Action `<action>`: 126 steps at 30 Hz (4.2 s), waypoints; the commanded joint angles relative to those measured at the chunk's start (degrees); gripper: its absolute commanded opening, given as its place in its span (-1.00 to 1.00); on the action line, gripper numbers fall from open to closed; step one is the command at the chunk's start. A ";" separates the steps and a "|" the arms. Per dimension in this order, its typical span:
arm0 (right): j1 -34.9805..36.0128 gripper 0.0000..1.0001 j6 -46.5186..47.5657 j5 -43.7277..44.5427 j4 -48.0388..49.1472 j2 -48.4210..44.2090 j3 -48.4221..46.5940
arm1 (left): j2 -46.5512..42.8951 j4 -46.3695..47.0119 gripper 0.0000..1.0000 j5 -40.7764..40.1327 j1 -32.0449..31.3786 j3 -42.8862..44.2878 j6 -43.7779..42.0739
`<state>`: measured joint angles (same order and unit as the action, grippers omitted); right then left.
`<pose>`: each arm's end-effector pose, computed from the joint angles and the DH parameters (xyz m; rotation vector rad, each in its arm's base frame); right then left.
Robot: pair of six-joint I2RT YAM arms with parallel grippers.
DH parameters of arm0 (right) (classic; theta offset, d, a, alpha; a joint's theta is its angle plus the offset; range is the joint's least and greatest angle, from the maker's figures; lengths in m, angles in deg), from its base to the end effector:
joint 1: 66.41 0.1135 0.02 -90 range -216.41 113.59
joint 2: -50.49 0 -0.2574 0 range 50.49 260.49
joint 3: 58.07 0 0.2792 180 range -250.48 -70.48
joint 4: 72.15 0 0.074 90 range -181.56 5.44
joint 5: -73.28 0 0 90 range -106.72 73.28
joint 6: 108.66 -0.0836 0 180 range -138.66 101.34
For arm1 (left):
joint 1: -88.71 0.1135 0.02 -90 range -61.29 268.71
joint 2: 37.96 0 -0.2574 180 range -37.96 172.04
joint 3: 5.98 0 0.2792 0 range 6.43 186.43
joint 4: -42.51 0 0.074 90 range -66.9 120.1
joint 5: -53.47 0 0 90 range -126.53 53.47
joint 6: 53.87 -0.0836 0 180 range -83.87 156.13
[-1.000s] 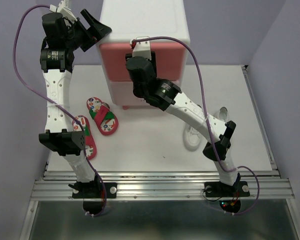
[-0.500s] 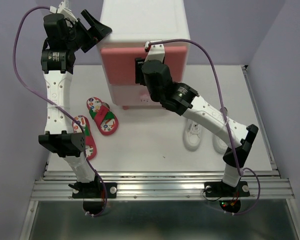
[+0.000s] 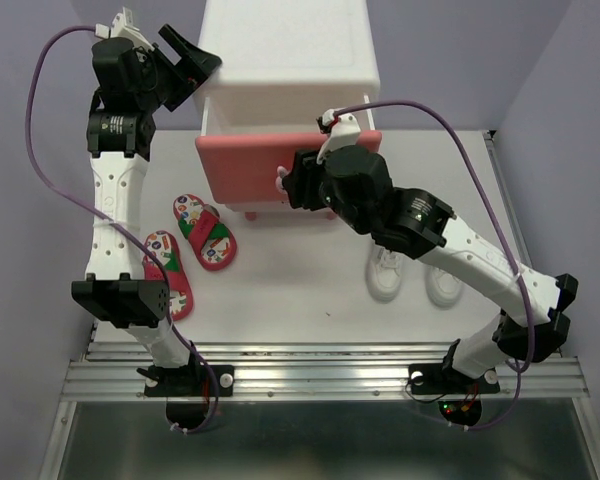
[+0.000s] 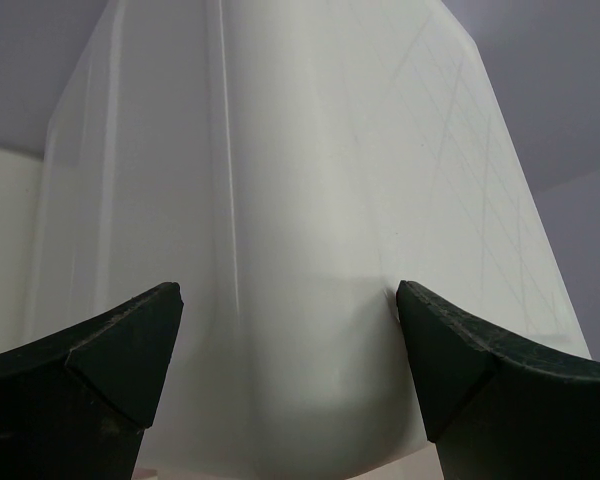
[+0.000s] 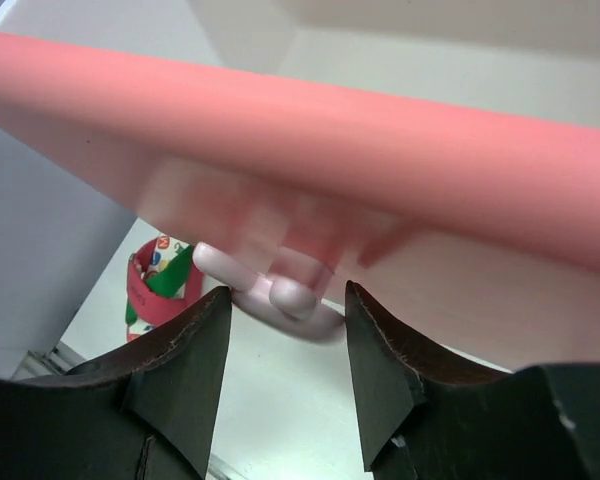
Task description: Place and organize the shoes in the shoe cabinet
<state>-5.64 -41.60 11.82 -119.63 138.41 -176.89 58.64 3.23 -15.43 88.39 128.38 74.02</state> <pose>0.2261 0.3222 0.4720 -0.2647 1.8424 0.5634 0.4221 -0.0325 0.5361 -0.2449 1.6377 -0.8060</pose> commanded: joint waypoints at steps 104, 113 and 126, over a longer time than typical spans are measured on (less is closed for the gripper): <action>-13.39 1.00 -3.08 -54.05 -25.24 4.89 -32.10 | 5.71 -18.04 0.94 -15.65 -2.32 -4.08 -10.29; -20.42 1.00 -4.57 -36.81 -3.54 12.88 -40.35 | 5.09 -17.86 0.94 -15.65 -2.32 -3.83 -9.24; -46.43 1.00 -14.23 -28.00 5.63 12.28 -37.39 | 4.83 -16.02 0.94 -14.52 -2.32 -3.56 -6.95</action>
<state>-46.40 -52.55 -18.28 -119.63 154.54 -215.01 59.47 4.83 -25.90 85.05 128.69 72.03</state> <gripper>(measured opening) 0.997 0.974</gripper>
